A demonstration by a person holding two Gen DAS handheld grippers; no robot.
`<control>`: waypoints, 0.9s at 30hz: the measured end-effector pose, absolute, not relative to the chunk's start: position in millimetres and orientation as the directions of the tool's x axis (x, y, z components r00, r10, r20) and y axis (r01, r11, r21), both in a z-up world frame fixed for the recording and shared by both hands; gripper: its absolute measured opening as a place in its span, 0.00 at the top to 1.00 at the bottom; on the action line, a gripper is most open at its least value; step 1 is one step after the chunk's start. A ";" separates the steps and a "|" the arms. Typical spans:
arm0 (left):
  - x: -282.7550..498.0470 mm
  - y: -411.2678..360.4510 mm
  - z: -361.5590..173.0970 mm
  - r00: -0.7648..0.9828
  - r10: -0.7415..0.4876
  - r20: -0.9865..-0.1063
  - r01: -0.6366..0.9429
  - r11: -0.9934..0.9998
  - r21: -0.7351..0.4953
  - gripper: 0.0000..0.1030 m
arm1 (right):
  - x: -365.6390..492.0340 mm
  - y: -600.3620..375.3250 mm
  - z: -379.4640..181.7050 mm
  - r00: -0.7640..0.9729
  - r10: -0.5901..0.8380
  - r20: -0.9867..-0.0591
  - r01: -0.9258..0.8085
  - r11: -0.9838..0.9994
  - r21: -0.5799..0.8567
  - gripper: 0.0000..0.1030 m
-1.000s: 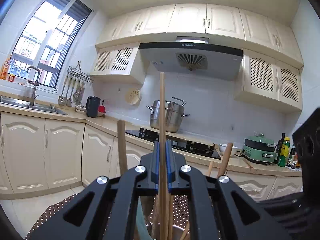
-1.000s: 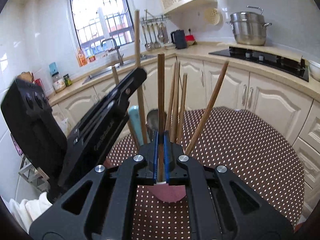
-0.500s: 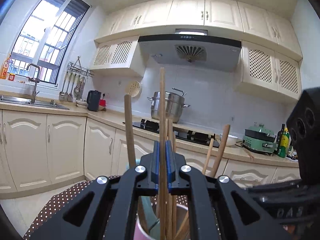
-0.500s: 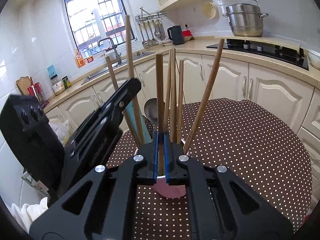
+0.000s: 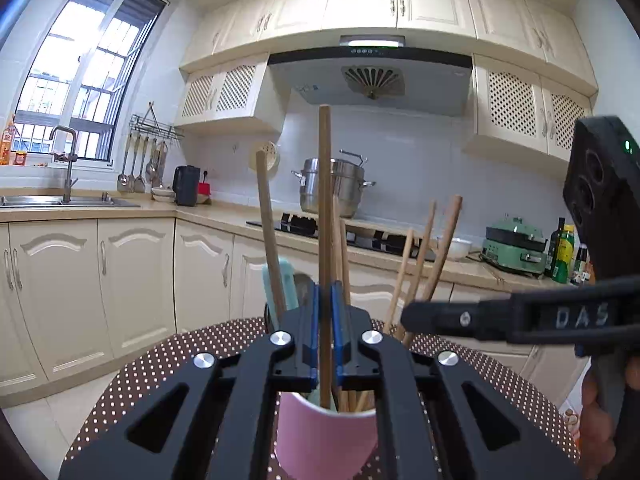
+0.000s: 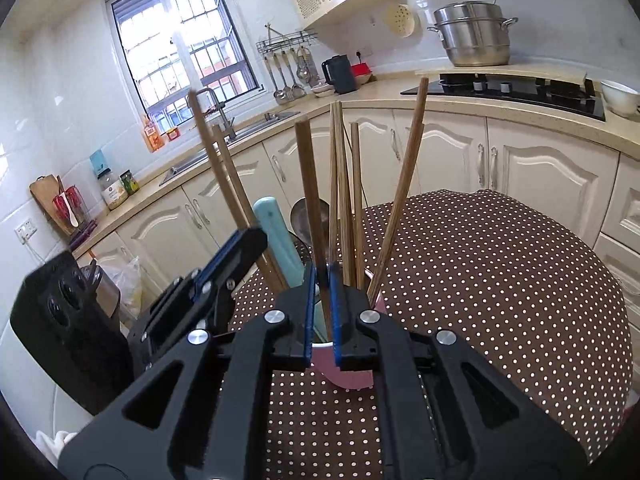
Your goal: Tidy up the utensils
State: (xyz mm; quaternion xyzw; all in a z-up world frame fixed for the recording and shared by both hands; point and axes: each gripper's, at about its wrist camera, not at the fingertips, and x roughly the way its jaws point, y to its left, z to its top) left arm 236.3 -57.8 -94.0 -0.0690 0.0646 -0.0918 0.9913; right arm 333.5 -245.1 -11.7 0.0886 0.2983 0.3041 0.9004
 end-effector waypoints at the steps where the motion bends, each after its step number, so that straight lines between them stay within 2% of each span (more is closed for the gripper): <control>1: 235.2 -59.0 -94.9 0.973 -0.194 -0.122 0.176 0.974 -0.145 0.94 | 331.6 -246.3 -11.1 0.644 0.598 -0.478 -0.489 0.802 0.343 0.75; 2: 233.8 -60.0 -96.2 0.972 -0.194 -0.129 0.176 0.974 -0.139 0.94 | 329.8 -247.3 -10.7 0.650 0.595 -0.473 -0.485 0.804 0.344 0.69; 3: 232.5 -61.4 -97.8 0.970 -0.196 -0.142 0.178 0.975 -0.132 0.94 | 327.6 -248.3 -9.9 0.658 0.591 -0.466 -0.481 0.807 0.343 0.55; 6: 230.0 -61.9 -98.7 0.967 -0.199 -0.158 0.179 0.975 -0.132 0.94 | 321.7 -249.2 -8.1 0.672 0.578 -0.463 -0.476 0.816 0.328 0.52; 9: 226.4 -62.5 -97.2 0.961 -0.213 -0.176 0.192 0.973 -0.130 0.94 | 316.3 -252.0 -6.7 0.694 0.558 -0.455 -0.456 0.830 0.322 0.42; 14: 221.1 -63.4 -93.0 0.951 -0.233 -0.204 0.209 0.969 -0.136 0.93 | 307.7 -262.4 -4.7 0.725 0.532 -0.438 -0.418 0.845 0.334 0.39; 15: 219.6 -63.6 -92.5 0.950 -0.235 -0.205 0.210 0.968 -0.137 0.90 | 304.7 -265.3 -3.6 0.732 0.527 -0.432 -0.411 0.847 0.338 0.39; 16: 217.9 -63.9 -91.7 0.950 -0.235 -0.207 0.210 0.968 -0.138 0.75 | 303.3 -267.6 -2.8 0.736 0.525 -0.427 -0.407 0.848 0.340 0.38; 17: 214.8 -63.7 -90.4 0.950 -0.233 -0.208 0.206 0.968 -0.141 0.65 | 300.4 -269.7 -1.5 0.742 0.521 -0.422 -0.401 0.849 0.343 0.37; 18: 212.4 -63.8 -89.0 0.951 -0.230 -0.205 0.203 0.969 -0.143 0.52 | 297.7 -271.7 -0.6 0.747 0.517 -0.417 -0.397 0.851 0.344 0.36; 19: 208.5 -63.3 -87.3 0.954 -0.226 -0.198 0.199 0.969 -0.147 0.45 | 294.5 -274.5 0.5 0.753 0.513 -0.412 -0.391 0.853 0.347 0.35; 22: 197.8 -63.3 -81.0 0.959 -0.215 -0.185 0.190 0.971 -0.144 0.35 | 284.6 -281.8 2.8 0.768 0.501 -0.400 -0.375 0.857 0.353 0.35; 27: 178.2 -60.6 -67.4 0.966 -0.193 -0.173 0.171 0.976 -0.134 0.28 | 263.2 -292.9 10.2 0.800 0.477 -0.364 -0.356 0.865 0.354 0.33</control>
